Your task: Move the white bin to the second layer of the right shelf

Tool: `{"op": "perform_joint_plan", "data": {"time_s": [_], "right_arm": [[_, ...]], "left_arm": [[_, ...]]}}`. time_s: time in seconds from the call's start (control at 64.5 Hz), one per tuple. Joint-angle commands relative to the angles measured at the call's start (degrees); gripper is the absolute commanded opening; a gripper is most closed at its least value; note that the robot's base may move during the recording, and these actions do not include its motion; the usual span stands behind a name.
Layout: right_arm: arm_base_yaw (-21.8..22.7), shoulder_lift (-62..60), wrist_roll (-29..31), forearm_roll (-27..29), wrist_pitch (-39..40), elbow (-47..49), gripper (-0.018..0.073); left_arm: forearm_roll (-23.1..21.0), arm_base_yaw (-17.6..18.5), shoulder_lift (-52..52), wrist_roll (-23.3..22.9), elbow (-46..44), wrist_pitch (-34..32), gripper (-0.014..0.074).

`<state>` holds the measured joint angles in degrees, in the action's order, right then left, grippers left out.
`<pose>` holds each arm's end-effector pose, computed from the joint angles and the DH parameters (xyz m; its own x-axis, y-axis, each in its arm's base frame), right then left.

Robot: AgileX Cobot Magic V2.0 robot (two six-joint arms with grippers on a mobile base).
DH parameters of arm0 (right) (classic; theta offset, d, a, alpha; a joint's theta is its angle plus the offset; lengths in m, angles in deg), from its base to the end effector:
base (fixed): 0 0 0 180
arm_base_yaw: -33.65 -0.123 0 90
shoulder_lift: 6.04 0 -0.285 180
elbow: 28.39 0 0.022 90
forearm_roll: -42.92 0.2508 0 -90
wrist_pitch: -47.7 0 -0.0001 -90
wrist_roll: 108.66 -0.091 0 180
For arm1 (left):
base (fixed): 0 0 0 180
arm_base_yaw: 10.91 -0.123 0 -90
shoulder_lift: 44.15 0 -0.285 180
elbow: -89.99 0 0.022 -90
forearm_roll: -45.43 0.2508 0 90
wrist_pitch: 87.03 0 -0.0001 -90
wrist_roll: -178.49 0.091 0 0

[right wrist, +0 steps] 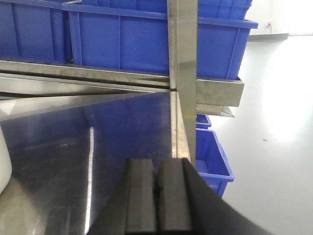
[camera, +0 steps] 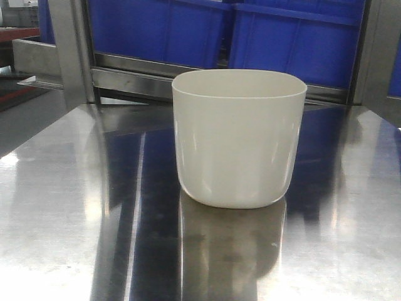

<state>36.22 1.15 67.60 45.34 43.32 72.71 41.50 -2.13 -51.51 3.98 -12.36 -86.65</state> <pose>0.0569 -0.0023 0.1969 -0.0036 0.1075 -0.9942 0.0422 0.9933 0.1072 0.0553 -0.0086 0.2105 0.0836 0.0146 -0.9964 0.1509 0.9882 0.0272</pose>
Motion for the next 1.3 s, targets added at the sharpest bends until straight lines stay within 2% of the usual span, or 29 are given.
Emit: {"op": "perform_joint_plan", "data": {"time_s": [0.0,1.286], "right_arm": [[0.3,-1.1,0.3,-0.6,4.8,0.9,0.0048],[0.3,-1.1,0.3,-0.6,4.8,0.9,0.0048]], "left_arm": [[-0.3,0.0,0.8,-0.4,1.9,-5.0,0.0085],[-0.3,0.0,0.8,-0.4,1.9,-5.0,0.0085]]}}
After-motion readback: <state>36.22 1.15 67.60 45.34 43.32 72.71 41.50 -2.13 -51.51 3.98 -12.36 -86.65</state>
